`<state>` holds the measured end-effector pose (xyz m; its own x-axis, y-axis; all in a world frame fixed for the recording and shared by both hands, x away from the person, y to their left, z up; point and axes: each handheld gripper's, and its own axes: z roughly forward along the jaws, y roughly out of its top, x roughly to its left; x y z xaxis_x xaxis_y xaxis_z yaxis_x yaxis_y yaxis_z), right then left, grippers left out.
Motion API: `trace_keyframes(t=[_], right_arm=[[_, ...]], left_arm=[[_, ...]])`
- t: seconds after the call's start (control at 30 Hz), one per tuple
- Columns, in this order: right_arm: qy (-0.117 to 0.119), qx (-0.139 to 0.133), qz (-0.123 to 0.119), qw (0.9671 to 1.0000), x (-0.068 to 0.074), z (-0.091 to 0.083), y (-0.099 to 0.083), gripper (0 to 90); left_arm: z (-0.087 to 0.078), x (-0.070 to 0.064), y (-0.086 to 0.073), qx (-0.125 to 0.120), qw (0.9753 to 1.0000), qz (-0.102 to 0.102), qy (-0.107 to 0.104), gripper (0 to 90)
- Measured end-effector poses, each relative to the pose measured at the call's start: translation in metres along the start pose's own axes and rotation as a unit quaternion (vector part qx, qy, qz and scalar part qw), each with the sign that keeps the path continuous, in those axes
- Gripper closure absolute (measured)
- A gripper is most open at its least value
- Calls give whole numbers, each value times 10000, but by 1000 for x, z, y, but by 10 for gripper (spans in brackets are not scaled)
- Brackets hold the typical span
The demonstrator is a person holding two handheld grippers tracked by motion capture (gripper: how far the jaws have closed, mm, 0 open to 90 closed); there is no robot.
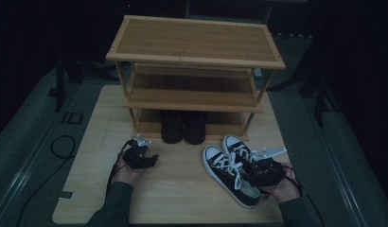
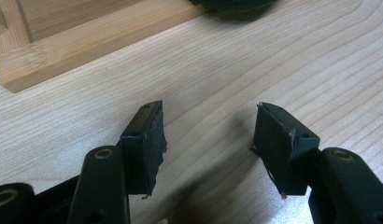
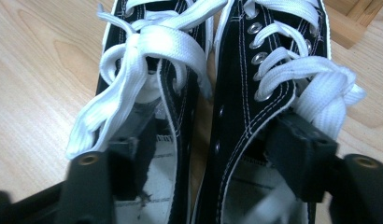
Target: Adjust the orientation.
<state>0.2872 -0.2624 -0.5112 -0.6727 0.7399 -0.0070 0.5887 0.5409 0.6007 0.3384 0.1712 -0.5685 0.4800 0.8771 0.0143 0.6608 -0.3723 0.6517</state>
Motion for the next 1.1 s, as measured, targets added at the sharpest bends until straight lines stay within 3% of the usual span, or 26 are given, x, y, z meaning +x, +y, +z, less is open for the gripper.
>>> trace_keyframes(t=[0.07,0.2,0.4,0.5,0.67,0.77,0.93,1.1], right_arm=[[-45,-29,17,10000,-1,2,0,443],[-15,-46,65,10000,-3,5,0,445],[-79,250,-84,9996,4,17,4,441],[-190,330,-118,9992,7,21,7,538],[-228,347,-109,9991,6,25,9,608],[-118,298,-65,9995,5,25,8,718],[-17,271,-36,9996,4,24,7,818],[50,186,30,9998,1,24,6,842]], left_arm=[[0,0,0,-1,10000,-2,0,437],[-1,0,-1,-3,10000,-3,-8,437],[-1,0,-1,7,10000,10,-14,437],[-1,0,-1,11,10000,13,-14,437],[-1,-1,-1,2,10000,8,-5,437],[-1,-1,-2,0,10000,8,-9,437],[-1,0,-1,4,10000,23,-25,437],[-1,0,-2,-3,10000,22,-28,437]])
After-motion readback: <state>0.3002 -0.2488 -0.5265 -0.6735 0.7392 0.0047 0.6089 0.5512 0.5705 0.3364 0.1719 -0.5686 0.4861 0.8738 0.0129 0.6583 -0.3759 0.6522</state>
